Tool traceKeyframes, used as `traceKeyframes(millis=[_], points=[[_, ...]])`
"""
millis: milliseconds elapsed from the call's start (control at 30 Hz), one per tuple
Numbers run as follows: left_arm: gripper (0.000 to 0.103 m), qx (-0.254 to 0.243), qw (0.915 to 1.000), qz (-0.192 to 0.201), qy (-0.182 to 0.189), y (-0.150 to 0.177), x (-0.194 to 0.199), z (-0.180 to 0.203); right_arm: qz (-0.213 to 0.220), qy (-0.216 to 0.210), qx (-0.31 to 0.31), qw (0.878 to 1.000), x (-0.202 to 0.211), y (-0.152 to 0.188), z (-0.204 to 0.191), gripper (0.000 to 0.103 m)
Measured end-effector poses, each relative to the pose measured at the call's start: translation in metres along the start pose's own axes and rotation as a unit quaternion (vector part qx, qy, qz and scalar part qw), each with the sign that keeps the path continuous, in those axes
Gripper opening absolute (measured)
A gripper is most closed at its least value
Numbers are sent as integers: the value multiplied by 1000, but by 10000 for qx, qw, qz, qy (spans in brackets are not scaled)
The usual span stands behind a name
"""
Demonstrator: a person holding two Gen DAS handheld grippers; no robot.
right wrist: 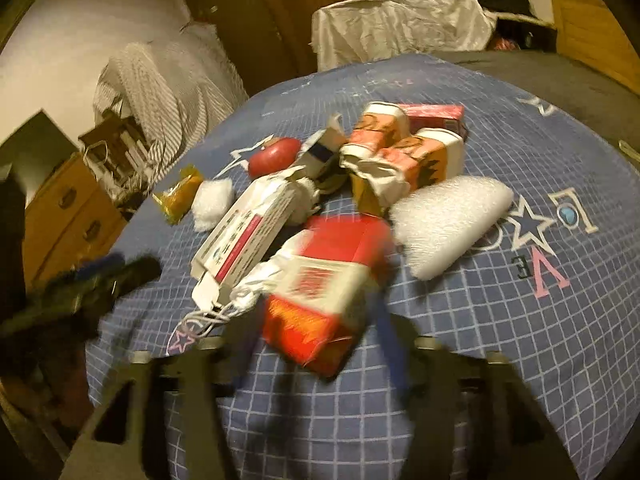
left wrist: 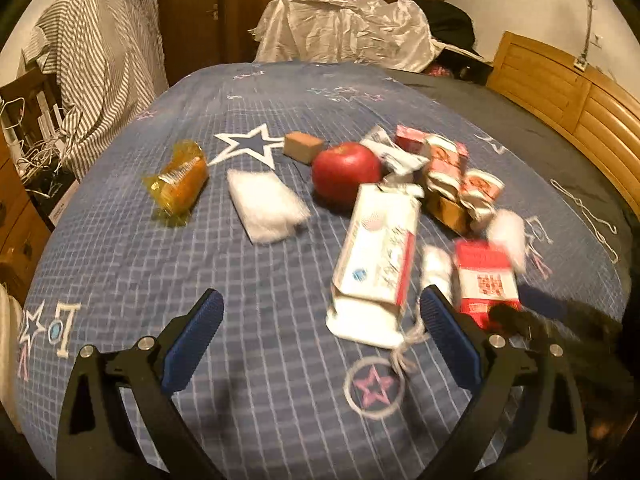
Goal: Collect trash
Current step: 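Grasp the white tablet box with the left tool while the right tool grasps the red cigarette pack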
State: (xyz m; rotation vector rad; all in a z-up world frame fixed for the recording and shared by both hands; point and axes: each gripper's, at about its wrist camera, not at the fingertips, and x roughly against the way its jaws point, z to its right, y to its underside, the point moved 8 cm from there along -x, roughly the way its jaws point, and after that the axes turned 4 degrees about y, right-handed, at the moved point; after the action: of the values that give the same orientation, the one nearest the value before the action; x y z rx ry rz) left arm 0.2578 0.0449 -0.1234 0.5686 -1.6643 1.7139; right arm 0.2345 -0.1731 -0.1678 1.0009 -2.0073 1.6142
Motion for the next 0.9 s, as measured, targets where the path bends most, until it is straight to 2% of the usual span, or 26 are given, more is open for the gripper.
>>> traceKeyframes(millis=[133, 300, 467, 633, 667, 733, 833, 900], points=[[95, -71, 10000, -31, 10, -6, -4, -6, -198, 195, 51, 9996, -11, 7, 0, 73], [95, -136, 9998, -108, 119, -4, -12, -4, -62, 567, 171, 9982, -18, 4, -1, 74], [95, -89, 9994, -157, 291, -5, -19, 1, -56, 432, 189, 9989, -17, 5, -1, 68], [95, -380, 9969, -185, 661, -6, -27, 23, -12, 280, 27, 9996, 5, 9, 15, 63], [95, -431, 9962, -207, 728, -7, -30, 27, 31, 263, -28, 9996, 12, 10, 21, 40], [95, -529, 9947, -288, 838, -8, -40, 34, 73, 181, -114, 9997, 22, 8, 28, 36], [95, -499, 9943, -475, 808, -8, -60, 34, -26, 192, 85, 9998, 26, 10, 30, 37], [89, -465, 9935, -629, 829, -7, -72, 33, -36, 253, 103, 9996, 27, 12, 33, 37]])
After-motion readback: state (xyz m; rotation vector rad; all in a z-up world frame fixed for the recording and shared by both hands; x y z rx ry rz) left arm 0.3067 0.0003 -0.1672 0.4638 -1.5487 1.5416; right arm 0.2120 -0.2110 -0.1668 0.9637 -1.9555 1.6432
